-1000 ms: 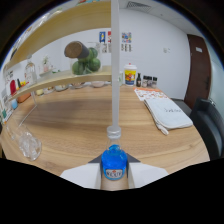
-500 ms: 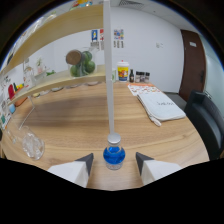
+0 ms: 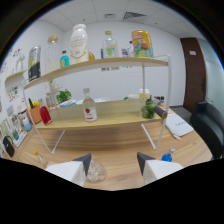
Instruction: Make me a cup of Mount Fuji.
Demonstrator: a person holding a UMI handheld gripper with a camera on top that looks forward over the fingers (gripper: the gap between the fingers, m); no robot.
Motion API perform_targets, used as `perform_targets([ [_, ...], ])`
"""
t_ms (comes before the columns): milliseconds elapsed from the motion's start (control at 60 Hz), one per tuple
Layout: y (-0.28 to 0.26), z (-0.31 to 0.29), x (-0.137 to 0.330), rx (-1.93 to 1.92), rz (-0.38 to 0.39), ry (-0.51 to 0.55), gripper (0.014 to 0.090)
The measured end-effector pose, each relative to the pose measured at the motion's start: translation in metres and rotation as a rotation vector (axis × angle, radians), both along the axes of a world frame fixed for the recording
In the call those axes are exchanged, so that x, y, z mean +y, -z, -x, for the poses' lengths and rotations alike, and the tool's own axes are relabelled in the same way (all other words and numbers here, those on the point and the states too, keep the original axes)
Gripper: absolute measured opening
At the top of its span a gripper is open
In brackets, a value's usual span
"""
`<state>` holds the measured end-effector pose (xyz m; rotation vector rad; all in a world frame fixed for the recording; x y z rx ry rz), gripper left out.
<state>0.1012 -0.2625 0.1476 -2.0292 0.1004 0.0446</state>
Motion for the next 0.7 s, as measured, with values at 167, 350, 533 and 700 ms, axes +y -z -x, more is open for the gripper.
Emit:
perform_targets([
  [167,-0.001,0.065,0.015,-0.015,0.041,-0.054,0.0854],
  [350,-0.075,0.119,0.028,-0.016,-0.004,-0.073,0.0857],
  [533,-0.186,0.161,0.052,-0.008,-0.146,-0.107,0.0864],
  [700,-0.251,0.172,0.094,-0.007,-0.275,-0.101,0.0862],
])
